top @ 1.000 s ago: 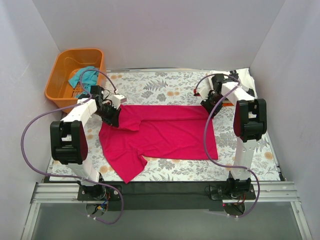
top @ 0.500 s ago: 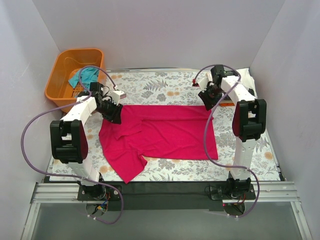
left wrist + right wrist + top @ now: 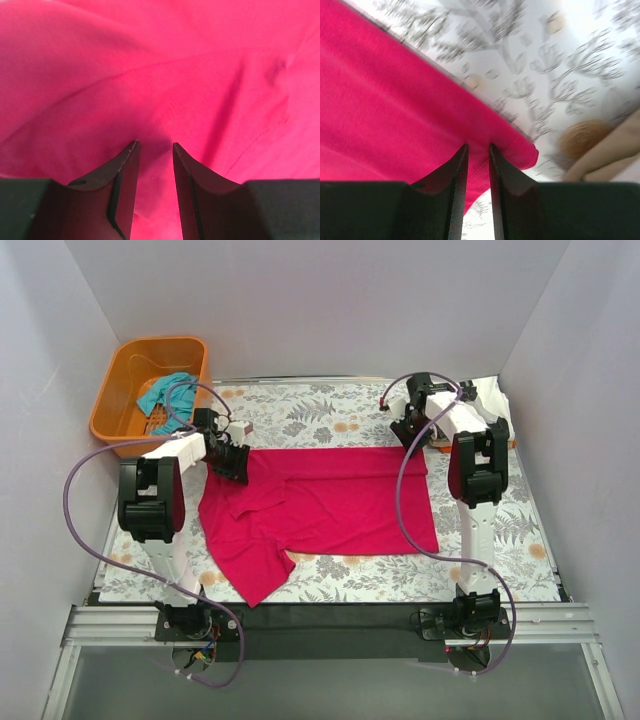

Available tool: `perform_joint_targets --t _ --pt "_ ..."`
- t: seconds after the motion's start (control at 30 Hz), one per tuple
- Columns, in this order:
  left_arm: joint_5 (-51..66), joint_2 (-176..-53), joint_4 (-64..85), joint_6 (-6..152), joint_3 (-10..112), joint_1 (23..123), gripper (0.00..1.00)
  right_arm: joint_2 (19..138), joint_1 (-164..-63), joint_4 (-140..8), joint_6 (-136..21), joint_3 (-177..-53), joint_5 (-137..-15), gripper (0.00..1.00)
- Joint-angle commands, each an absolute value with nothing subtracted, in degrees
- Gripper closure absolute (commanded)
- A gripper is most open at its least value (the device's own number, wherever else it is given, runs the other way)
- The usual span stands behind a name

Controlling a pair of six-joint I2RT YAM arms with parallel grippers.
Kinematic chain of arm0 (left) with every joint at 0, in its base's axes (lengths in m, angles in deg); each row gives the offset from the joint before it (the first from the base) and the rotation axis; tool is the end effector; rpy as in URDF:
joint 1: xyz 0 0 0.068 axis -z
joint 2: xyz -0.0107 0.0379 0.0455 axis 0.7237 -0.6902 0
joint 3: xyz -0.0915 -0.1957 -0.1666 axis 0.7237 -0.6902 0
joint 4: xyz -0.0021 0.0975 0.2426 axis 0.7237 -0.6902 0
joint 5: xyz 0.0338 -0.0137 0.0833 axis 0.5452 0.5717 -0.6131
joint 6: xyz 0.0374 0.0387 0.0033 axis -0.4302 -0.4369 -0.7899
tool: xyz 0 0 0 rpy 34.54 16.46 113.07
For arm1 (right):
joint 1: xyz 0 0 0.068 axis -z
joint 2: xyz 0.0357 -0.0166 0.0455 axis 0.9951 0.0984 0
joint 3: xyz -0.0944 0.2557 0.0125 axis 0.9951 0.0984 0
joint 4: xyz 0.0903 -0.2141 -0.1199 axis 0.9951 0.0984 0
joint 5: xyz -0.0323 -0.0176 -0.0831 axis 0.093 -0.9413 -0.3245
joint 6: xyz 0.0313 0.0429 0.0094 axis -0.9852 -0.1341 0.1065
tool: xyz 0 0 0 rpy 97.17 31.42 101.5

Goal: Fold and stack the t-shirts
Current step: Fold the tshirt

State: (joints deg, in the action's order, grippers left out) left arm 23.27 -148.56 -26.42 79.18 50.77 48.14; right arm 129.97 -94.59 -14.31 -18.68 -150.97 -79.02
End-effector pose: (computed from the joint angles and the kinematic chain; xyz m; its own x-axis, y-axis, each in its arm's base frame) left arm 0.3711 -0.0260 0.1597 -0.9530 -0.2444 -0.1793 -0.1387 0.8775 -0.4590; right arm 0.4719 0.0882 0.1702 -0.6954 -0.6622 -0.2791 -0.6689 0.7384 -0.0853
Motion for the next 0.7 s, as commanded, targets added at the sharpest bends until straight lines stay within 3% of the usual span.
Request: perform_joint_targets --t 0.0,0.1,0.23,0.4,0.67 --pt "23.2 -150.1 -24.2 82.4 55.6 48.3 0.67 133.0 -94.3 -17.0 -20.0 -155.3 -82.9 0.74" --pt "31.8 -145.4 -26.7 78.3 57.5 48.2 0.62 128.7 -94.3 -16.4 -19.2 -153.9 -77.9 0.67" --pt "38.6 -136.3 -35.0 69.8 58.0 48.4 0.54 113.5 -94.4 -14.9 -15.8 -145.6 -70.4 0.43" --pt "38.8 -122.8 -49.4 53.7 51.3 49.2 0.50 98.2 -94.5 -13.1 -6.8 -128.3 -68.1 0.41" --pt "27.9 -97.8 -57.9 40.5 24.0 59.4 0.49 78.6 -97.6 -13.9 6.1 -100.7 -73.2 0.53"
